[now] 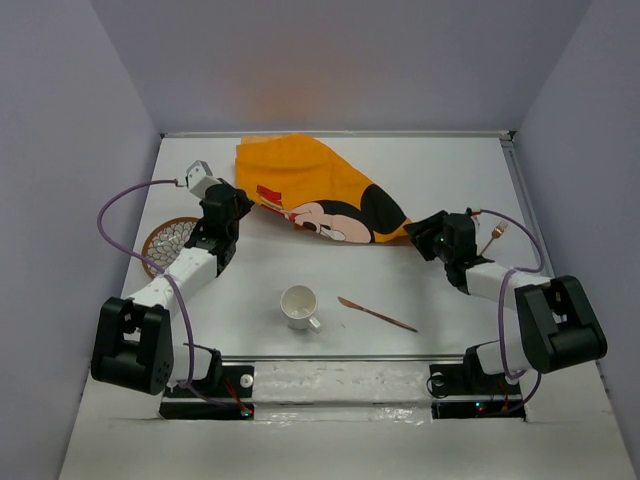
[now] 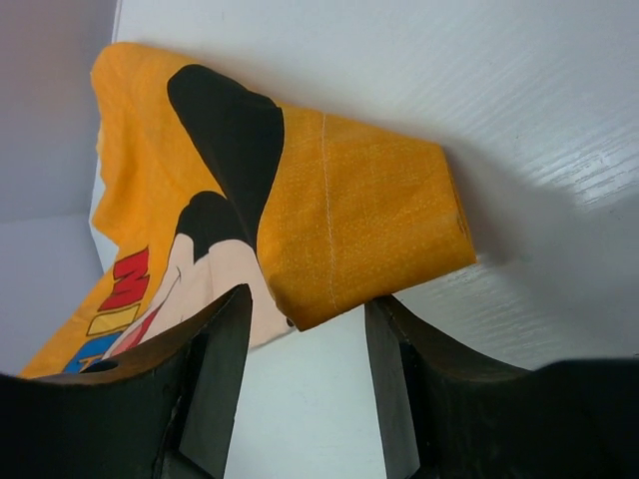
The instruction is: Set the dinner table for one person
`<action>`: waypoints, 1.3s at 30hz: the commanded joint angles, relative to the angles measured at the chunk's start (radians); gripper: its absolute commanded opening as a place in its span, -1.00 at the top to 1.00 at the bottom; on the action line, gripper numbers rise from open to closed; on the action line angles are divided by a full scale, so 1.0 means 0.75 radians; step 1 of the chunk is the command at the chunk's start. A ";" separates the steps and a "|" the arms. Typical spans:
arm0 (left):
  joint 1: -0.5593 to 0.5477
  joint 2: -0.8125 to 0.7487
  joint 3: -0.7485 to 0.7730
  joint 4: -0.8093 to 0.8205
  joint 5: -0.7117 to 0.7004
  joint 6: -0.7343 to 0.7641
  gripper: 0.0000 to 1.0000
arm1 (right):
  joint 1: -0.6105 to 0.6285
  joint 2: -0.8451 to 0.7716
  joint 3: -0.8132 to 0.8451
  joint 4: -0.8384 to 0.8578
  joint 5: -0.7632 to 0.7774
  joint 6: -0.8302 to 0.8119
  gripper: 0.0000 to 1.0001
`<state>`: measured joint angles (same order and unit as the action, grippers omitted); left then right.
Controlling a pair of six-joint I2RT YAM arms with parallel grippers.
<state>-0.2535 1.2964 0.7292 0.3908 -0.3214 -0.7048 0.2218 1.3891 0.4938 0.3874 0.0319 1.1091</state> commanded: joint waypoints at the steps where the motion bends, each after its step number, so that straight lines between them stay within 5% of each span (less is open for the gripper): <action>1: 0.001 -0.019 -0.001 0.043 -0.017 0.005 1.00 | -0.020 0.005 -0.010 0.103 0.109 0.078 -0.06; 14: -0.024 -0.041 -0.017 0.035 -0.034 0.009 1.00 | -0.059 0.056 -0.043 0.132 0.113 0.209 -0.07; 20: -0.026 -0.041 -0.015 0.035 -0.036 0.009 1.00 | -0.073 0.085 -0.055 0.146 0.125 0.229 0.54; 23: -0.026 -0.051 -0.015 0.035 -0.040 0.009 1.00 | -0.073 0.070 -0.053 0.150 0.166 0.196 1.00; 24: -0.026 -0.055 -0.013 0.035 -0.040 0.011 1.00 | -0.073 0.060 -0.047 0.152 0.176 0.176 1.00; 31: -0.024 -0.160 0.183 -0.006 -0.034 0.085 1.00 | -0.073 -0.216 0.290 -0.039 0.315 -0.386 1.00; 39: -0.024 -0.248 0.700 -0.118 0.013 0.185 1.00 | -0.073 -0.502 0.805 -0.307 0.377 -0.912 1.00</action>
<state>-0.2695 1.1877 1.0912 0.2718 -0.3145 -0.6270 0.1753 1.0985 0.9123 0.2333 0.2554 0.6853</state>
